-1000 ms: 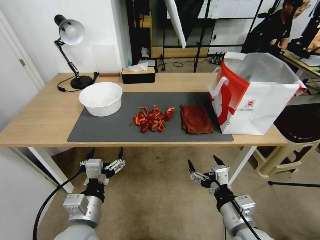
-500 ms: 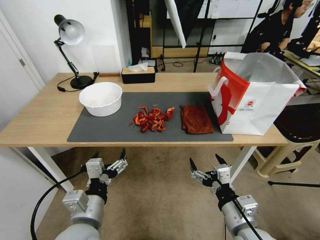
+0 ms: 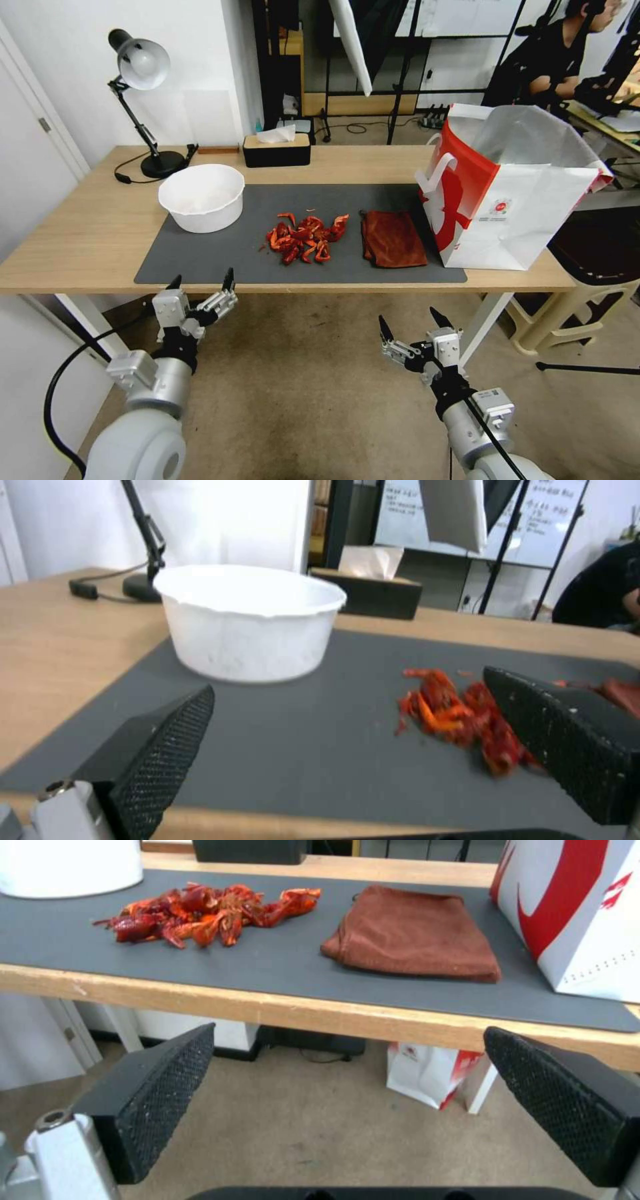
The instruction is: Sweep shrimp from table into container with towel, then put container into takeout bag.
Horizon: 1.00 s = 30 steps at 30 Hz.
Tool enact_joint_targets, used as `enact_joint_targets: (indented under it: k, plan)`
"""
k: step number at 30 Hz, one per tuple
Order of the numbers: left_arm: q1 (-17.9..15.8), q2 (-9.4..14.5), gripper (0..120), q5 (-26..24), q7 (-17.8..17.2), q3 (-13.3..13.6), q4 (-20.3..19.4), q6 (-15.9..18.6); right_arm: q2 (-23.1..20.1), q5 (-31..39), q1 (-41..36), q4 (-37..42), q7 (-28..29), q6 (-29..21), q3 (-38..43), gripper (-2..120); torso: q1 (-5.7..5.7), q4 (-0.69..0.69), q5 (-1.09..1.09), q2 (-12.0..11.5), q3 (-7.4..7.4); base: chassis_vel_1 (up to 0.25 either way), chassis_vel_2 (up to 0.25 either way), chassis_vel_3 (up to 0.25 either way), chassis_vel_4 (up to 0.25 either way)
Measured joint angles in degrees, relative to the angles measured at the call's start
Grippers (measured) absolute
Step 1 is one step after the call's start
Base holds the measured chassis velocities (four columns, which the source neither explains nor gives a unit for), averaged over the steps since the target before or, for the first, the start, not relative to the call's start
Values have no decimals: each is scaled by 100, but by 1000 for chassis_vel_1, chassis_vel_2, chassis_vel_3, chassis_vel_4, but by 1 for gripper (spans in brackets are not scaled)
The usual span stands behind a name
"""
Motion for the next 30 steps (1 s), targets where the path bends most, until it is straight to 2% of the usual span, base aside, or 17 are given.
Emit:
enact_joint_targets:
  k: [3,4,6,7,8,9,10,11,14,15,18,19,23,24,27,28,30]
  plan:
    - [-521,454,100,-414,-5,-165,171,10,-20,0,-9,-6,0,-2,-5,100,0,-1,1,0,0,0,0,0,0]
    - [-521,454,100,-414,-5,-165,171,10,-20,0,-9,-6,0,-2,-5,100,0,-1,1,0,0,0,0,0,0]
    - [-948,859,100,-695,37,-260,415,20,-14,0,-17,-5,0,-3,-3,100,0,-1,0,0,0,0,0,0,0]
    - [-948,859,100,-695,37,-260,415,20,-14,0,-17,-5,0,-3,-3,100,0,-1,0,0,0,0,0,0,0]
    - [-1182,1097,100,-867,63,-273,589,14,-8,-4,-18,-6,0,-3,-2,100,1,-1,0,0,0,0,0,0,0]
    - [-1613,1506,100,-1188,163,-237,950,-24,14,-28,-23,-6,0,-3,-3,100,0,-1,1,0,0,0,0,0,0]
    - [-1938,1766,100,-1356,304,-134,1248,-76,30,-48,-25,-10,-1,-3,-5,100,0,-1,0,0,0,0,0,0,0]
    - [-1938,1766,100,-1356,304,-134,1248,-76,30,-48,-25,-10,-1,-3,-5,100,0,-1,0,0,0,0,0,0,0]
    - [-2484,2110,100,-1492,635,75,1715,-193,29,-69,-20,-39,-4,-11,-6,100,1,-2,1,0,1,0,0,0,0]
    - [-2484,2110,100,-1492,635,75,1715,-193,29,-69,-20,-39,-4,-11,-6,100,1,-2,1,0,1,0,0,0,0]
    - [-2950,2458,100,-1512,1110,175,2281,-430,-40,-68,80,-131,-13,-59,-39,100,1,-2,1,0,0,0,0,0,0]
    - [-2950,2458,100,-1512,1110,175,2281,-430,-40,-68,80,-131,-13,-59,-39,100,1,-2,1,0,0,0,0,0,0]
    - [-3460,2929,100,-1396,2016,290,3141,-614,-116,-66,195,-293,-19,-83,-118,100,1,1,1,0,0,0,0,0,0]
    - [-3460,2929,100,-1396,2016,290,3141,-614,-116,-66,195,-293,-19,-83,-118,100,1,1,1,0,0,0,0,0,0]
    - [-3846,3127,100,-1192,2938,517,3666,-705,-115,-86,219,-349,-21,-83,-144,100,1,0,0,0,0,0,0,0,0]
    - [-3846,3127,100,-1192,2938,517,3666,-705,-115,-86,219,-349,-21,-83,-144,100,1,0,0,0,0,0,0,0,0]
    - [-4179,3212,100,-1038,3618,752,4009,-839,-114,-115,224,-368,-26,-80,-155,100,0,0,0,0,0,0,0,0,0]
